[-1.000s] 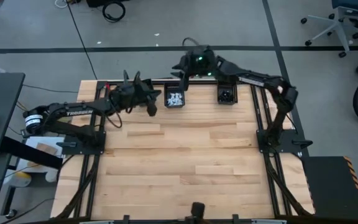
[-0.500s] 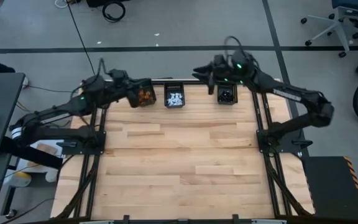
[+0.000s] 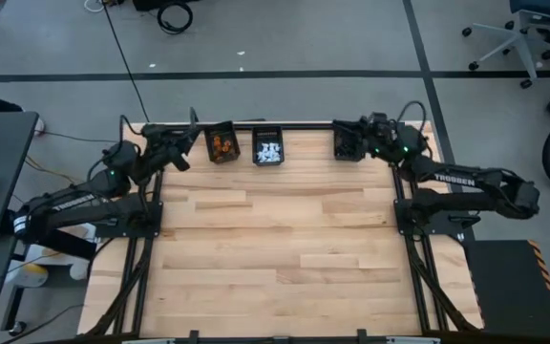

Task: Sort Halloween decoration
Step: Return to Home Position

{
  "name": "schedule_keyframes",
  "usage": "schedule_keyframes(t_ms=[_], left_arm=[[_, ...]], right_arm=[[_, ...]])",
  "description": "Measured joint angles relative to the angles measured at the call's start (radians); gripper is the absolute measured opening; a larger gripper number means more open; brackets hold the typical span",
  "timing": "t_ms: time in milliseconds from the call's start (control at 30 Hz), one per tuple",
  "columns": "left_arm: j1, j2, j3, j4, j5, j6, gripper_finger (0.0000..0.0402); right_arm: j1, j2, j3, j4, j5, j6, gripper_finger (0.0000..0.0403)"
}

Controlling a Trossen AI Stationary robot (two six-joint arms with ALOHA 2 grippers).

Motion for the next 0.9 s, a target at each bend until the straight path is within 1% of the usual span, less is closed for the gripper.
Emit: schedule_keyframes(t_ms=[67,167,267,533,633,733,900], left_arm=[[0.012,-0.034,-0.061,0.049,-0.004,-0.035,0.0000],[0.032,-0.096,-0.120,0.076,-0.005,-0.056,0.0000],[0.063,-0.172,-0.149,0.069,-0.012,-0.056,0.0000],[0.135,-0.384,-0.164,-0.160,-0.012,-0.054,0.0000],[0.152,-0.457,-0.164,-0.264,-0.011,-0.055,0.0000],[0.166,-0.510,-0.164,-0.344,-0.012,-0.068,0.0000],[0.176,-0.504,-0.164,-0.394,-0.012,-0.076,0.0000]], right_arm=[[-0.024,-0.026,-0.061,0.040,0.017,0.036,0.0121],[-0.076,-0.072,-0.106,0.026,0.014,0.067,0.0121],[-0.140,-0.115,-0.116,-0.036,-0.034,0.074,0.0120],[-0.324,-0.219,-0.116,-0.151,-0.162,0.096,0.0107],[-0.370,-0.235,-0.141,-0.157,-0.173,0.119,0.0102],[-0.403,-0.243,-0.199,-0.132,-0.173,0.161,0.0100],[-0.446,-0.243,-0.306,0.009,-0.158,0.257,0.0100]])
